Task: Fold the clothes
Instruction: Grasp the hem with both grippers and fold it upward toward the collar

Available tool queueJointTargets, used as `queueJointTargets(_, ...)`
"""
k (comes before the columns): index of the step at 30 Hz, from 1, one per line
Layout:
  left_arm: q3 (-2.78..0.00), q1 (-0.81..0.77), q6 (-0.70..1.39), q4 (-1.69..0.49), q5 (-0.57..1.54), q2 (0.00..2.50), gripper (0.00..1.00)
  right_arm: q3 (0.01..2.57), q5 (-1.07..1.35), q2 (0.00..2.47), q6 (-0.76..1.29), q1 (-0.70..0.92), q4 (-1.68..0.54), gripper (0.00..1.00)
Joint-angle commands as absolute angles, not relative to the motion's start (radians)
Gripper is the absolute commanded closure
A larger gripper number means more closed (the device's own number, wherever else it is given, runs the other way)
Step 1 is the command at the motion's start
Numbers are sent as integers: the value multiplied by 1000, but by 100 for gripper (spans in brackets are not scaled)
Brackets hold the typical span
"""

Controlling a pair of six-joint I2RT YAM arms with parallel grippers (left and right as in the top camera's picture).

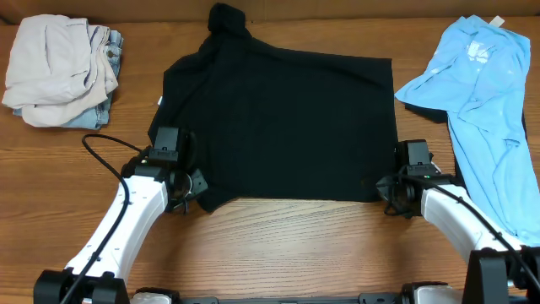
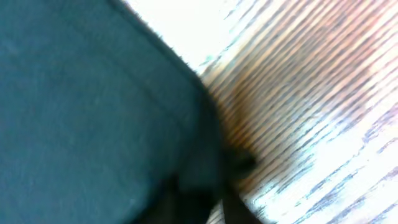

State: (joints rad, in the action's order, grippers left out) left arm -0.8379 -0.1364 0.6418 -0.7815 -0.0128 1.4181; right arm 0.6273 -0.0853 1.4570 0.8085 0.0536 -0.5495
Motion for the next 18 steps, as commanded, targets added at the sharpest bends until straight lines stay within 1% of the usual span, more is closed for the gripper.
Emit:
queueJointTargets(1,-946,-120,597,-827,-43,1417,96,612,-66,1492,813,47,-612,96)
queueJointTargets(3,-1045,-104,590,-919,-59,1417,96,666,-66,1449,803,37,-715,96)
queueJointTargets(5,-1182,-93,517,-1052,-71,1417,96,753,-61,1370,739,24,-868,96)
queueJointTargets(8,-1296,-93,493,-1190,-93,1417,96,839,-3,1294,646,15,-1032,96)
queueJointTargets(11,-1359,-94,493,-1293,-93,1417,96,884,39,1246,619,15,-1159,96)
queueJointTargets(15,-1367,-94,467,-1345,-96,1419,96,884,51,1230,615,15,-1231,96)
queueJointTargets(18,-1363,-94,467,-1319,-113,1419,96,884,42,1231,608,15,-1200,96)
